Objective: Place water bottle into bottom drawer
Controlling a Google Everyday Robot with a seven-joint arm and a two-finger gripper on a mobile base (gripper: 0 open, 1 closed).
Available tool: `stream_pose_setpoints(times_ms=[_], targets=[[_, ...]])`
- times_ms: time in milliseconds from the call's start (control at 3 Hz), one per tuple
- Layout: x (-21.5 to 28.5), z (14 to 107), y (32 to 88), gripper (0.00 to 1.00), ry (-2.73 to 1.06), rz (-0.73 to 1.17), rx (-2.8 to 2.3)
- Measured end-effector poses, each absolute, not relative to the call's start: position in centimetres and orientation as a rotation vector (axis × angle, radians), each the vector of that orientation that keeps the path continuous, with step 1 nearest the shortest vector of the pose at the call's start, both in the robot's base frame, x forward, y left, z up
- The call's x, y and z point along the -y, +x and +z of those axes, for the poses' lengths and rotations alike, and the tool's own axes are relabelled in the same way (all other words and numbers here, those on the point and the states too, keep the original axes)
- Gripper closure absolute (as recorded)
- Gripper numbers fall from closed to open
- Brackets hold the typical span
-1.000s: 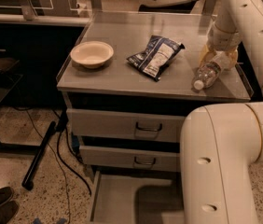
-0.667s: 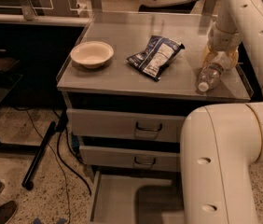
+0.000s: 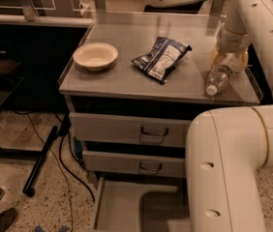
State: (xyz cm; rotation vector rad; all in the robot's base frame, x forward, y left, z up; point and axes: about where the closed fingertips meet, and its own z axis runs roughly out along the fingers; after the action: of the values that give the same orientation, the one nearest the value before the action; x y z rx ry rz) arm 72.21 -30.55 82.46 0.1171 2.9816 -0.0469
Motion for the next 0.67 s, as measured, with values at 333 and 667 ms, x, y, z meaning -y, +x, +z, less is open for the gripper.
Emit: stream_pose_setpoints(times_ms=[333,667], targets=[[31.7,84.9,71.9,1.00,0.170,-0.054,-2.923],[33.4,87.2,70.3,1.00,0.213,-0.047,-2.894]])
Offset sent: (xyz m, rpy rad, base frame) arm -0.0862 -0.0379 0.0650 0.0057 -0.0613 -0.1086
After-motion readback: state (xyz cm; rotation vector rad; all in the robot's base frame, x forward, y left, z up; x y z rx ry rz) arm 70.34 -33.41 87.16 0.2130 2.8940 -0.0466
